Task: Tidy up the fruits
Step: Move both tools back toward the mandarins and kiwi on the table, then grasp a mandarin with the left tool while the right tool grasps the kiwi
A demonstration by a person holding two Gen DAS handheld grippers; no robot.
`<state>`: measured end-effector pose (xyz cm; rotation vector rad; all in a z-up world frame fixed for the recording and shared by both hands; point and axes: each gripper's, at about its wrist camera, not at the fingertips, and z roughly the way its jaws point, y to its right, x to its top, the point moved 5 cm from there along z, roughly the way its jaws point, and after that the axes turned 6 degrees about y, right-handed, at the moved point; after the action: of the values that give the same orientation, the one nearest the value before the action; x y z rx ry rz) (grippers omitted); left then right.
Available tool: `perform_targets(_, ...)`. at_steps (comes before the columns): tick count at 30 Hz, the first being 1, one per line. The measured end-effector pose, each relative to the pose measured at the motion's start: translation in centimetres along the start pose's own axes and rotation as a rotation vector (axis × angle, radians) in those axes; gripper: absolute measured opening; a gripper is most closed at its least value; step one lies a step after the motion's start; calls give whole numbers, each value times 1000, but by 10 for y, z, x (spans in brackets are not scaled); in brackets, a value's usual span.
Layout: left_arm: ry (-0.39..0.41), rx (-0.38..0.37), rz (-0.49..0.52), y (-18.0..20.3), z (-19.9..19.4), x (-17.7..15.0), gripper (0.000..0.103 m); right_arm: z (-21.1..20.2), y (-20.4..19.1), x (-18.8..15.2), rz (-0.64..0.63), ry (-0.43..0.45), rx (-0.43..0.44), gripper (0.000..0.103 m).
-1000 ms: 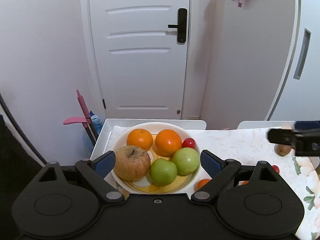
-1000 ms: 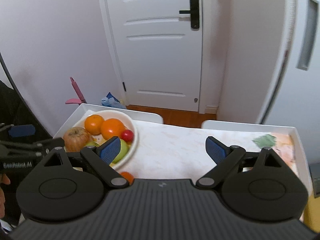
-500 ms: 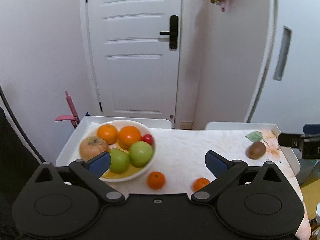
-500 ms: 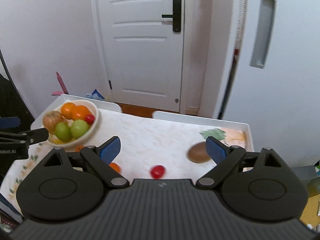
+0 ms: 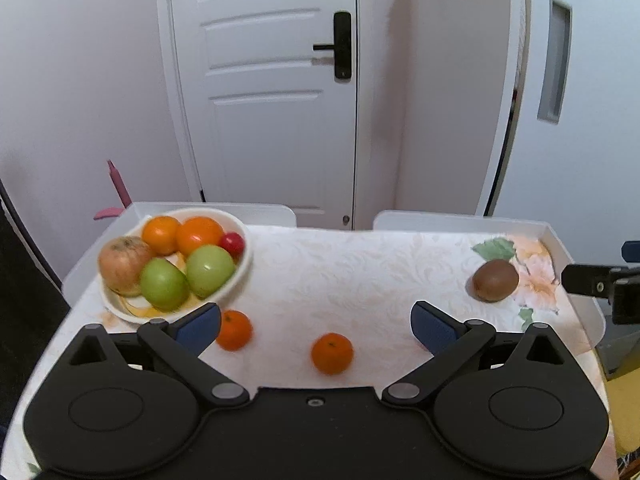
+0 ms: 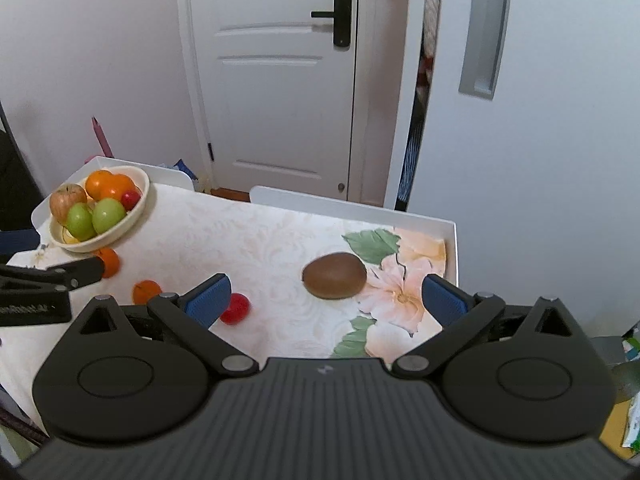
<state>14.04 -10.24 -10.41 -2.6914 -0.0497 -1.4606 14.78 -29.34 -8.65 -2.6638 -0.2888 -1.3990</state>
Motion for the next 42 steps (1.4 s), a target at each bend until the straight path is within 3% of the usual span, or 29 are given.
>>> perform_targets(5, -23, 20, 34, 21, 26, -19, 100, 27, 18, -12, 39, -28, 26, 103)
perform_targets(13, -95, 64, 24, 29, 67, -44, 86, 65, 31, -28, 9, -71, 56, 103)
perform_targets(16, -113, 73, 2, 25, 78, -46, 72, 79, 32, -31, 8, -87, 71, 103)
perform_targets(28, -146, 90, -53, 19, 96, -51, 43, 126, 21, -31, -36, -126, 103, 103)
perform_targets(42, -150, 82, -48, 18, 96, -51, 41, 149, 13, -31, -64, -130, 109, 88)
